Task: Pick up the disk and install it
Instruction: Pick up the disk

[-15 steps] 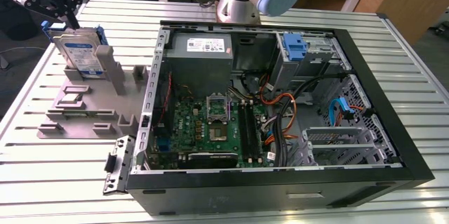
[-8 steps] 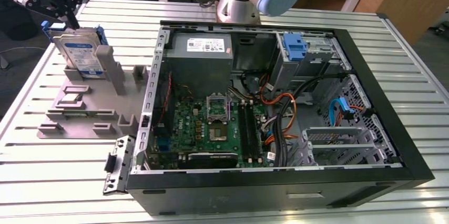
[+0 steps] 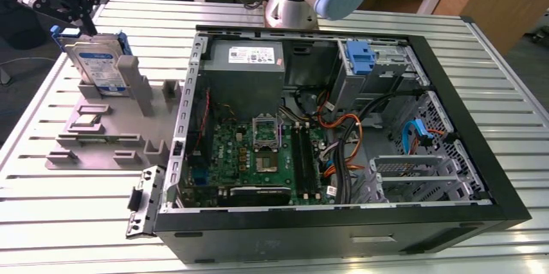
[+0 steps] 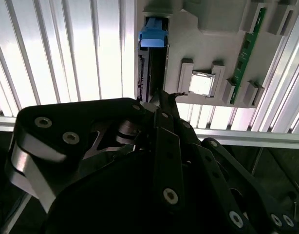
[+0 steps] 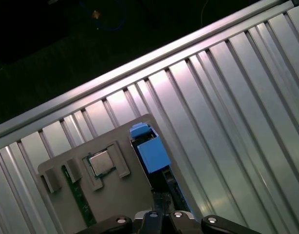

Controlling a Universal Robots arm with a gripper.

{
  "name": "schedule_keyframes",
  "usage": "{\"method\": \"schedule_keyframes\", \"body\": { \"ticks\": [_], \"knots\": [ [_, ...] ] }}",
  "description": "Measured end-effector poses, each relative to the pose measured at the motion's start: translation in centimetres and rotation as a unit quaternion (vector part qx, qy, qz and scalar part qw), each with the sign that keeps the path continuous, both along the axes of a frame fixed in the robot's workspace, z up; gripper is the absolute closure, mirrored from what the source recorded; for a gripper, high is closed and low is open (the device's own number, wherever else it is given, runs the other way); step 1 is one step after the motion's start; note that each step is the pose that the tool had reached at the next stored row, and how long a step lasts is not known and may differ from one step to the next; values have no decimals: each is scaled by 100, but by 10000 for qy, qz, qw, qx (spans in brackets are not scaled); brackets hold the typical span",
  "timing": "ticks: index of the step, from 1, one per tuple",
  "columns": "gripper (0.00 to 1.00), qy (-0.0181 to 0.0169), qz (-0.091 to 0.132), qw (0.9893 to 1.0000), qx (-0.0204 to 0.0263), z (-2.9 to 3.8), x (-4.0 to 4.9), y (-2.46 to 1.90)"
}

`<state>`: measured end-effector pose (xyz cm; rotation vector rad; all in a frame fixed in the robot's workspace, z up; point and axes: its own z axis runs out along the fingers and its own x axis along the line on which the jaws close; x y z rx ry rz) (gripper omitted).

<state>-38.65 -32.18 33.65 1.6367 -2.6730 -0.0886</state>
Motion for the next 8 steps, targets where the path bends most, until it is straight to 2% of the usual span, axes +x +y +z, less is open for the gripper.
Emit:
{"method": "schedule_keyframes", "body": {
  "ticks": [5,8],
  "knots": [
    [89,0,197,9998,0,-1,0,0],
    [89,0,426,9991,0,-1,0,0]
  ]
}}
